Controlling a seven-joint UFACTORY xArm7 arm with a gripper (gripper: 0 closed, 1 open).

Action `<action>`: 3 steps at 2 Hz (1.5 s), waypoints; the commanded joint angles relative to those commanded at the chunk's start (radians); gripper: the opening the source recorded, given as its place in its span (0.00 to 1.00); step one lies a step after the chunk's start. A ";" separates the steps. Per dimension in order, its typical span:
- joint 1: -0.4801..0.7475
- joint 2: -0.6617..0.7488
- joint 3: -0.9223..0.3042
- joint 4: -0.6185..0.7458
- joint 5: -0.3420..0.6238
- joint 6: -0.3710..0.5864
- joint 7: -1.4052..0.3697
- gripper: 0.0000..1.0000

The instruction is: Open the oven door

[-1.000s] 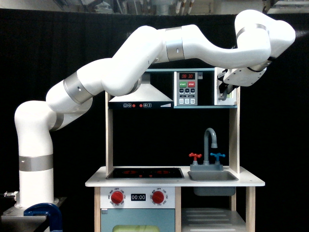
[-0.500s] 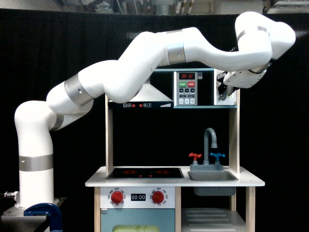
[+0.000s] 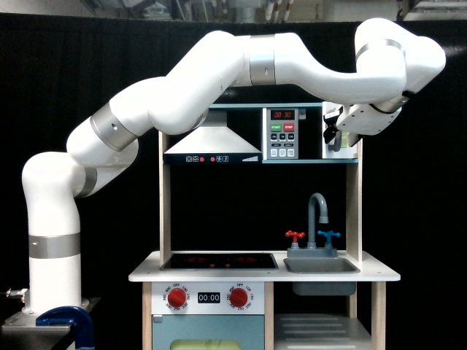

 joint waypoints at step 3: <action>-0.280 -0.402 0.047 -0.698 -0.137 -0.031 -0.355 1.00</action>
